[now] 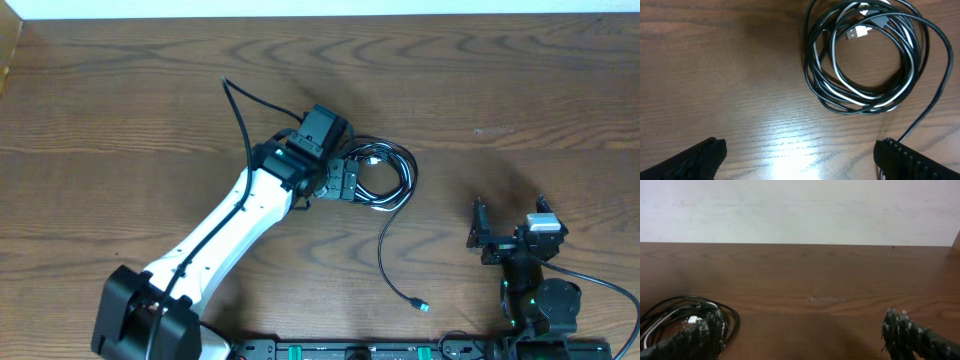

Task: Untangle cables
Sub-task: 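Lower the left gripper onto the cable coil and close on its strands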

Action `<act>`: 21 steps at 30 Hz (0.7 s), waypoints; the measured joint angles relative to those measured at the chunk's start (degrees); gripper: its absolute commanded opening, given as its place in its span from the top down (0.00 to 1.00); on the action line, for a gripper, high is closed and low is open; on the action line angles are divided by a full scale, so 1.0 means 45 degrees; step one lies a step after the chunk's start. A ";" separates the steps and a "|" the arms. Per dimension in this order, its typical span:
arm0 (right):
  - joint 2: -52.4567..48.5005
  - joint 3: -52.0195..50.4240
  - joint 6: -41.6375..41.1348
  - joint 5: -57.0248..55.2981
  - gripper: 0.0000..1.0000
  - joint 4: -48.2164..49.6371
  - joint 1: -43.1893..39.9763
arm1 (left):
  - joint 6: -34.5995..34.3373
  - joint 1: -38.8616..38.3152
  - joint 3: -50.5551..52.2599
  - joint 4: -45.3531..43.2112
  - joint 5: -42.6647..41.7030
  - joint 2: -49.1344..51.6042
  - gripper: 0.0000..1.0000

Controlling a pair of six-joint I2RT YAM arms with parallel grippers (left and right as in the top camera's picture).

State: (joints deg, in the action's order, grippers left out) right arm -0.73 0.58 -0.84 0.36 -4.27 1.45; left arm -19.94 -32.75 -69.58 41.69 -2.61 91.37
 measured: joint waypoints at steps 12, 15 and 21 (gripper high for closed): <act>0.0000 0.0000 0.0000 0.0000 0.01 0.0000 0.0000 | -0.0282 -0.0398 -0.0073 -0.0539 -0.0010 0.1982 0.00; 0.0000 0.0000 0.0005 0.0000 0.01 0.0000 0.0000 | -0.0282 -0.0772 -0.0073 -0.0918 -0.0005 0.2108 0.00; 0.0000 0.0000 0.0005 0.0000 0.01 0.0000 0.0000 | -0.0753 -0.1141 -0.0078 -0.1044 0.0097 0.2356 0.00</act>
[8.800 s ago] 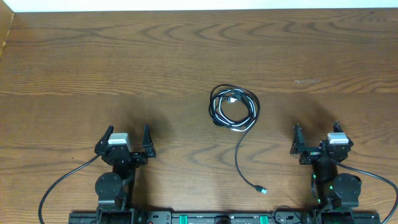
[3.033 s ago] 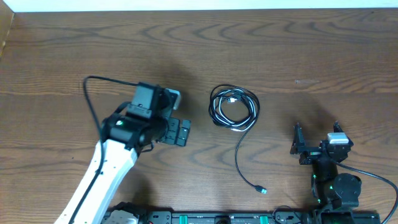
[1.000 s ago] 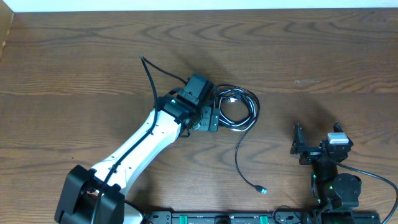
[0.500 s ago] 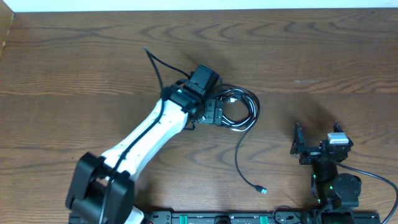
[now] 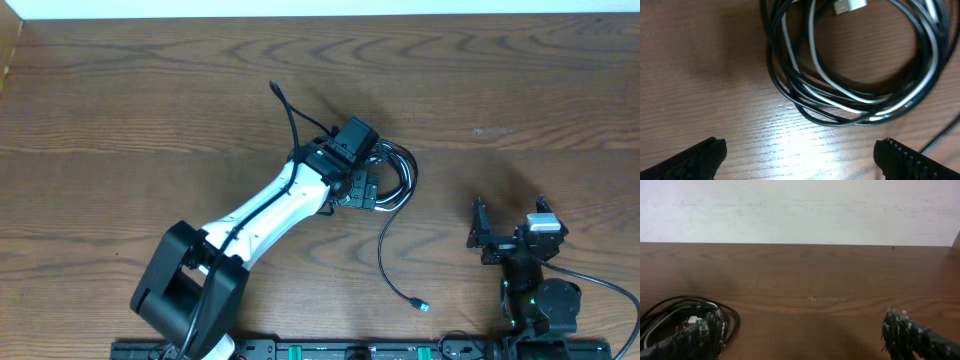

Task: Untangle cables
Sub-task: 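Lower the left gripper onto the cable coil and close on its strands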

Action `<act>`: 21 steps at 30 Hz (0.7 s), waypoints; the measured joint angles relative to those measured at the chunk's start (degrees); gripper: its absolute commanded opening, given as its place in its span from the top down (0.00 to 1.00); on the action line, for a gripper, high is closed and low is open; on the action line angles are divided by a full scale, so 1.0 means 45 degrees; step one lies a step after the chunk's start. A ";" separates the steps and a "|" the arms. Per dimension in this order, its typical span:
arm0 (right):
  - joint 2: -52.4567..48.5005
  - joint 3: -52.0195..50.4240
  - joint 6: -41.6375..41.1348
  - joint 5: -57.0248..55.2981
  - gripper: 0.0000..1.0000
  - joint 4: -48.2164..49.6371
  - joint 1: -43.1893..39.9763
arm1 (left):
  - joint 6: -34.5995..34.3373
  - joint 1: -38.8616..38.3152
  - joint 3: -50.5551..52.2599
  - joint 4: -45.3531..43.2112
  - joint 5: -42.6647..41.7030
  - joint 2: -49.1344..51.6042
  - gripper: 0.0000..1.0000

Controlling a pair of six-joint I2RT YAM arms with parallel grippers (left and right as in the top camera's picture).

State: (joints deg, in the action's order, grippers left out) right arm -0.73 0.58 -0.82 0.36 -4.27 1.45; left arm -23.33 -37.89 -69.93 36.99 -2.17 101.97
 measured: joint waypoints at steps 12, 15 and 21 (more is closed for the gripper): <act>0.0000 0.0000 -0.0005 0.0000 0.01 0.0000 0.0000 | -0.1088 0.0000 0.0000 -0.0636 0.0194 0.0398 0.01; 0.0000 0.0000 -0.0005 0.0000 0.01 0.0000 0.0000 | -0.1297 0.0000 0.0000 -0.0816 0.0194 0.0408 0.00; 0.0000 0.0000 0.0000 0.0000 0.01 0.0000 0.0000 | -0.1583 0.0000 0.0000 -0.1098 0.0194 0.0670 0.01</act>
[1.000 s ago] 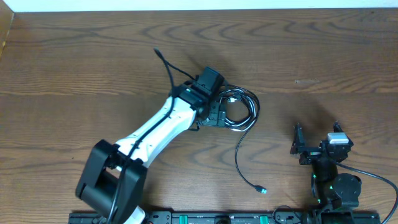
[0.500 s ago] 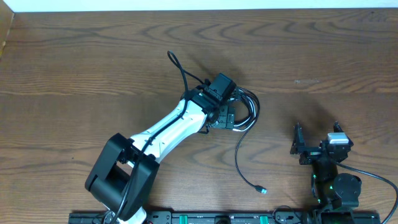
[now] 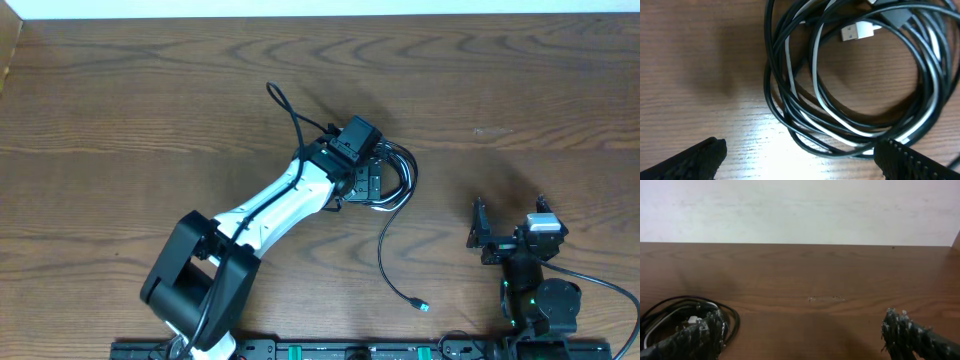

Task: Untangle cables
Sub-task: 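Lower the left gripper onto the cable coil and close on its strands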

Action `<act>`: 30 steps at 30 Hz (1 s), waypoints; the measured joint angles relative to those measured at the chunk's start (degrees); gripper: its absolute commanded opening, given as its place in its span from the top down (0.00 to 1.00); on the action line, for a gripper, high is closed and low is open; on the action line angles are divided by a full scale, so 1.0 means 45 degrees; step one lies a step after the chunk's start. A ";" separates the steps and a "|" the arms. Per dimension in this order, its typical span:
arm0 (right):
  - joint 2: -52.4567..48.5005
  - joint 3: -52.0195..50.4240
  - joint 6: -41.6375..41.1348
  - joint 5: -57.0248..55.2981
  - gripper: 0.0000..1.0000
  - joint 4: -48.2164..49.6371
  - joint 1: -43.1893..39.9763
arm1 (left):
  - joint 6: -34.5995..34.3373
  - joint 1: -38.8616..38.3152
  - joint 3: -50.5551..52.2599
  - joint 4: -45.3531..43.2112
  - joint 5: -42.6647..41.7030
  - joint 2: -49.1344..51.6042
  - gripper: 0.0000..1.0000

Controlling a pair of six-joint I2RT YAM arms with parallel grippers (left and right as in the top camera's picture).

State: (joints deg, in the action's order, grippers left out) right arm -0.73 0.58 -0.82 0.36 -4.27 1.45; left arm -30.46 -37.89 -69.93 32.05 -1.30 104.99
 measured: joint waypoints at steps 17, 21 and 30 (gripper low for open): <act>0.0000 0.0000 -0.0005 0.0000 0.01 0.0000 0.0000 | -0.0316 0.0000 0.0000 -0.0243 0.0000 0.0865 0.01; 0.0000 0.0000 -0.0005 0.0000 0.01 0.0000 0.0000 | -0.0685 0.0000 0.0000 -0.0398 0.0000 0.0913 0.01; 0.0000 0.0000 0.0000 0.0000 0.01 0.0000 0.0000 | -0.1059 0.0000 -0.0015 -0.0427 0.0044 0.1418 0.00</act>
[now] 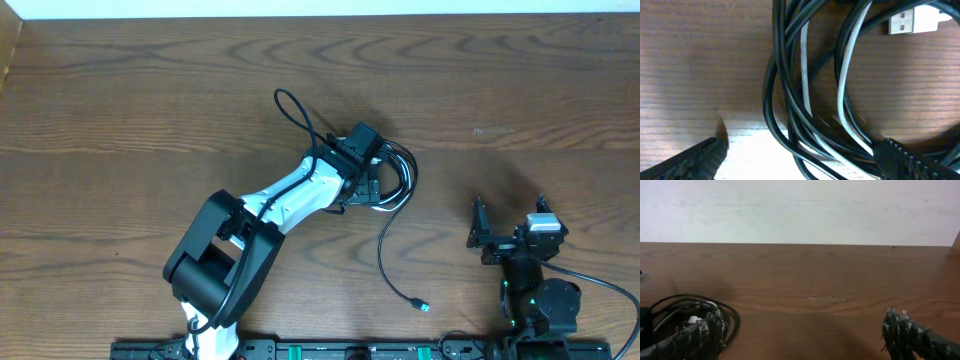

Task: Untangle cables
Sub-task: 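Lower the left gripper onto the cable coil and close on its strands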

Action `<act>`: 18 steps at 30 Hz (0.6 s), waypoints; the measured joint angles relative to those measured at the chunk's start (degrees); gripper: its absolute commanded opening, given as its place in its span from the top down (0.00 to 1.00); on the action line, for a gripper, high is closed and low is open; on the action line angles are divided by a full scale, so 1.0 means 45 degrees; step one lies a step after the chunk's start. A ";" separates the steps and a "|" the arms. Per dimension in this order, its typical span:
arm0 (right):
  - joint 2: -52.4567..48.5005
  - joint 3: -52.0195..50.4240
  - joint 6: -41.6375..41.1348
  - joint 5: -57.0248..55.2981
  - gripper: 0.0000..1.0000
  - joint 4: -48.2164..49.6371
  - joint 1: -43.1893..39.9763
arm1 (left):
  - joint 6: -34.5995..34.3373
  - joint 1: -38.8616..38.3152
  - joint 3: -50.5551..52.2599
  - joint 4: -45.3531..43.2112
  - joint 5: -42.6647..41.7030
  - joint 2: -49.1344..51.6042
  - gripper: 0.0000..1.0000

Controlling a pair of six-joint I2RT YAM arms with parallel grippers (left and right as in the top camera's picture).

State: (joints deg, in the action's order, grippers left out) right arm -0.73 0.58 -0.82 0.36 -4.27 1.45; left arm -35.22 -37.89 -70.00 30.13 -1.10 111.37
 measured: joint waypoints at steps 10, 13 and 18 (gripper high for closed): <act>0.0000 0.0000 -0.0005 0.0000 0.01 0.0000 0.0000 | -0.0131 0.0000 0.0000 0.0000 0.0010 0.0000 0.01; 0.0000 0.0000 0.0000 0.0000 0.01 0.0000 0.0000 | -0.0136 0.0000 0.0000 0.0000 0.0058 0.0000 0.09; 0.0000 0.0000 0.0000 0.0000 0.01 0.0000 0.0000 | -0.0199 0.0000 0.0000 -0.0005 0.0121 0.0000 0.23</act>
State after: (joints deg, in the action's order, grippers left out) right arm -0.73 0.58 -0.82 0.36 -4.27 1.45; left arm -36.12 -37.89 -70.00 30.11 -0.56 111.37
